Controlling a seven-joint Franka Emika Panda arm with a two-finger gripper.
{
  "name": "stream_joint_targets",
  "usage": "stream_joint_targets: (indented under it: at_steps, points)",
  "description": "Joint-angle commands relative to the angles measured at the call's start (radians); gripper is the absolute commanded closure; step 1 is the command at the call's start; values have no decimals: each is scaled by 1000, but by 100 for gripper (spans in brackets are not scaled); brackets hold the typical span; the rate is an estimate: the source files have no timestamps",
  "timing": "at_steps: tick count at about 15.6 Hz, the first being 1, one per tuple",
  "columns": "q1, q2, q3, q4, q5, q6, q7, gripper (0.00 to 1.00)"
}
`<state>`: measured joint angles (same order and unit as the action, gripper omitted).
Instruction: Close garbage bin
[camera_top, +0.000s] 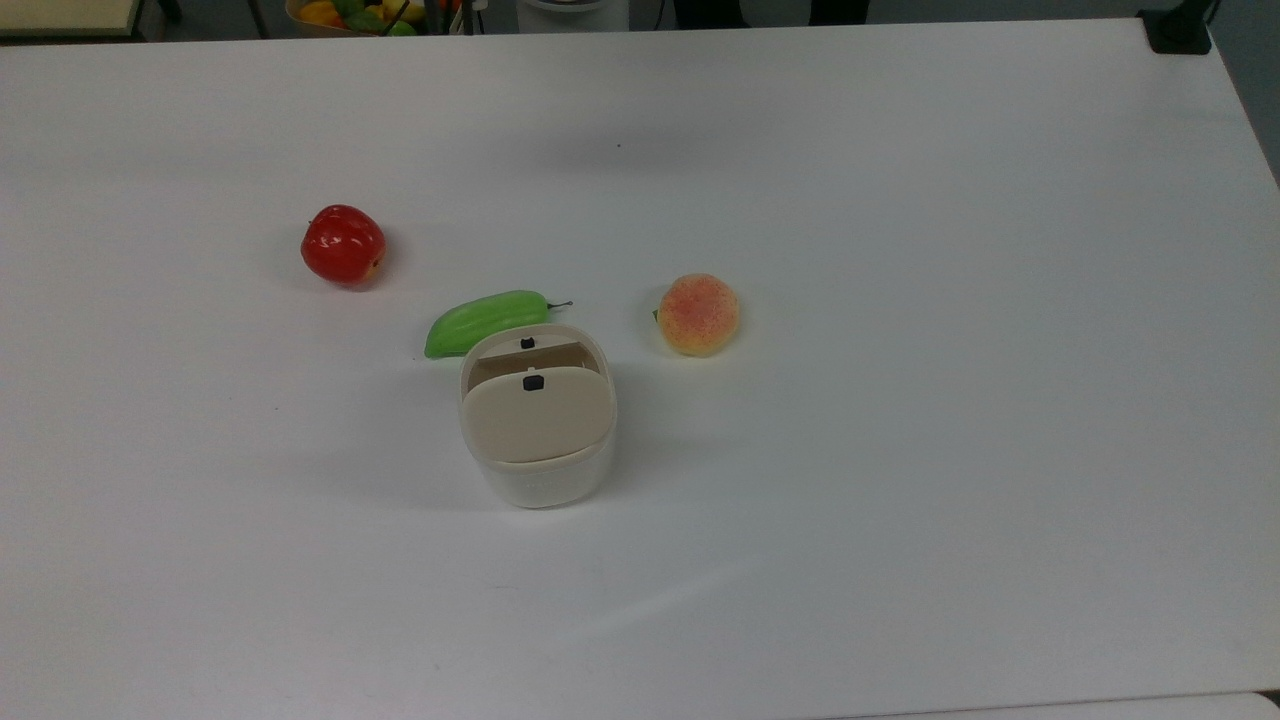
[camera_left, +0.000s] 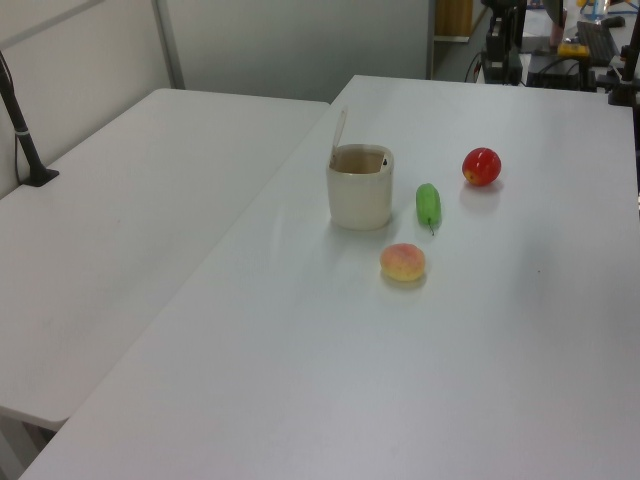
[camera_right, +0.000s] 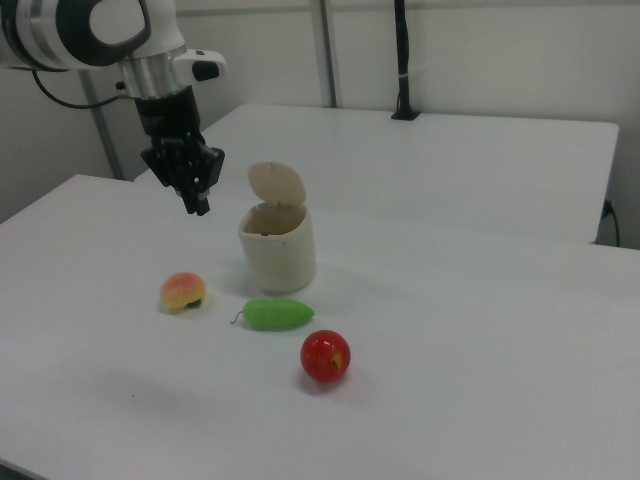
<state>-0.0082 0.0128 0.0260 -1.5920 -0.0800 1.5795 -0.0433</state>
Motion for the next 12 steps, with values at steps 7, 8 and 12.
stream_joint_targets:
  at_steps: [7,8,12]
  points:
    - [14,64,3,-6,54,173,-10,100]
    - [13,75,3,7,54,227,-9,100]
    - [14,150,3,47,57,390,-7,100]
